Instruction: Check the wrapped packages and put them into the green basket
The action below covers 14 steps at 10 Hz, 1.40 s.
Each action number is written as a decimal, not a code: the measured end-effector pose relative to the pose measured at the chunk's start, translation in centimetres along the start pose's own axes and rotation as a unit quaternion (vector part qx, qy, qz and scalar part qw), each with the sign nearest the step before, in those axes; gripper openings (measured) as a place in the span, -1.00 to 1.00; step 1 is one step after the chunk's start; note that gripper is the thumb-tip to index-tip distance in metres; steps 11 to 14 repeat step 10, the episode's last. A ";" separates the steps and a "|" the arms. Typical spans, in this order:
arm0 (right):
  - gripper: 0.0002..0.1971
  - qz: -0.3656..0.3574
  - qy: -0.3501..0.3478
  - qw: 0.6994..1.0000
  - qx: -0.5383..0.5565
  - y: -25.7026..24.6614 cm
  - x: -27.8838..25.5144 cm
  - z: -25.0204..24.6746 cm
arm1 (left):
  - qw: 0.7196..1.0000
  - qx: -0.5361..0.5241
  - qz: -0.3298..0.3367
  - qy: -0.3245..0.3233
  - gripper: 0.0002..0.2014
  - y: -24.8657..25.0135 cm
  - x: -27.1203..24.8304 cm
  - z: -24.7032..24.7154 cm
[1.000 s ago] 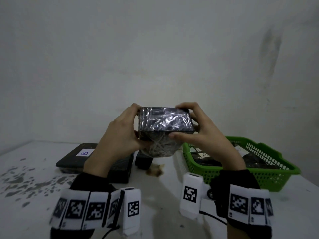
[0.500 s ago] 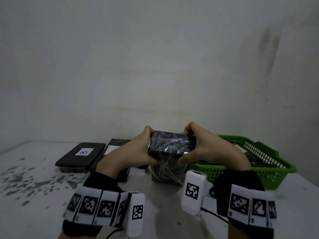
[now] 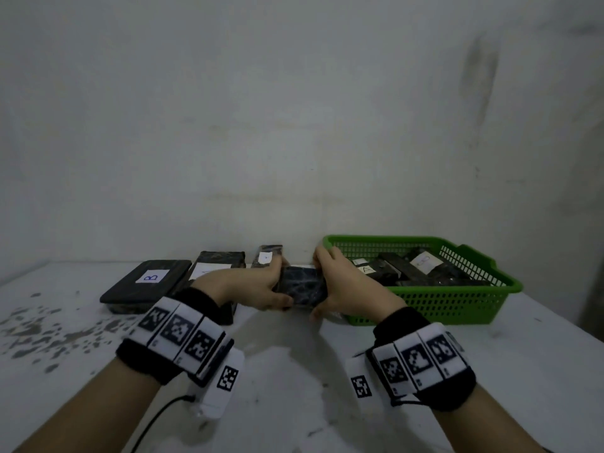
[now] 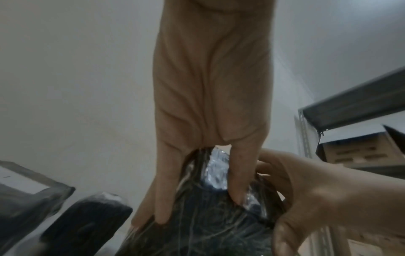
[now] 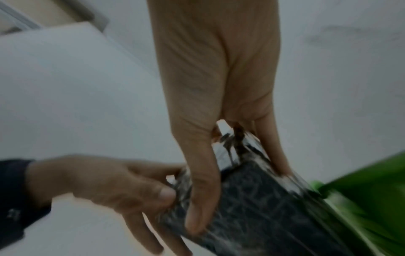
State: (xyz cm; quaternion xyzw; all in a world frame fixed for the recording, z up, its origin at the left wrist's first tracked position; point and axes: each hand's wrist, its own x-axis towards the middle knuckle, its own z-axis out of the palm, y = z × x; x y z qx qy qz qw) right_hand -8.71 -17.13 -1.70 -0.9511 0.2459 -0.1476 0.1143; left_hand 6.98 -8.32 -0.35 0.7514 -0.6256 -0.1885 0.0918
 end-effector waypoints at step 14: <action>-0.58 0.120 -0.239 0.953 -0.141 3.4 4.7 5.9 | 0.962 0.221 -0.129 -0.094 -0.69 0.6 7.7 5.4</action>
